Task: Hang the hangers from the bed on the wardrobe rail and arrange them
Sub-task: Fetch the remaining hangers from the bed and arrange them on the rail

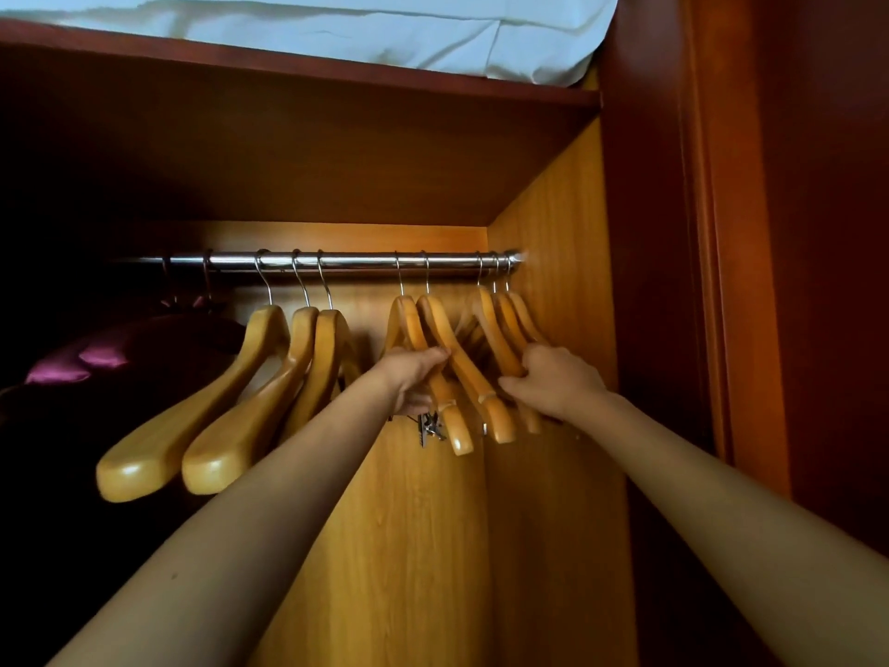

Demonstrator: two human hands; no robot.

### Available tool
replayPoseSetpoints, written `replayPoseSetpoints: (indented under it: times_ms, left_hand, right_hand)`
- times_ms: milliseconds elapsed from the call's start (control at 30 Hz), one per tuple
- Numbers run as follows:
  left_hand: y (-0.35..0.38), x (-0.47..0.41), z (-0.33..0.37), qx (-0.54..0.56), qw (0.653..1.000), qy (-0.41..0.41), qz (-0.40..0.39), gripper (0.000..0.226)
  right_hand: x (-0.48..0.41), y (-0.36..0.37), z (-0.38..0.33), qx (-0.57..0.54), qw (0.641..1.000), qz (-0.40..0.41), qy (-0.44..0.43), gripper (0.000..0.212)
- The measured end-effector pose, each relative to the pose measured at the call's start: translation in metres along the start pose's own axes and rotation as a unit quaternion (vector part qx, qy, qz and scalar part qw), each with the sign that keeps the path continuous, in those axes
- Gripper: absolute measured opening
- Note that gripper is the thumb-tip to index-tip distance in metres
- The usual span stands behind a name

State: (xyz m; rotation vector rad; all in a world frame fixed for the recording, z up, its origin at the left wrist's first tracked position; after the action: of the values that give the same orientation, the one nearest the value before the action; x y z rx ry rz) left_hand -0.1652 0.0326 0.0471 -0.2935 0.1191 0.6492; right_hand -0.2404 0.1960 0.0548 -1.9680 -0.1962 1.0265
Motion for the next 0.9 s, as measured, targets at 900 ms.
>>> replayPoseSetpoints:
  times_ms: [900]
  left_hand:
    - [0.006, 0.0, -0.004, 0.151, 0.988, 0.0, 0.03, 0.05]
  right_hand:
    - [-0.025, -0.002, -0.023, -0.001, 0.999, 0.021, 0.031, 0.032]
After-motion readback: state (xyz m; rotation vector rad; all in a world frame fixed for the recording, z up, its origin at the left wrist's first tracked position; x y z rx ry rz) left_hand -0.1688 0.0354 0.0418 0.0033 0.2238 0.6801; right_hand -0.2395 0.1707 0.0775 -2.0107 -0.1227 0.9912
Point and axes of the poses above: each hand's wrist, its own x-axis away from the middle knuckle, its own y-axis out of the palm, z = x × y, the point moved 5 cm from there along -x, towards the middle knuckle
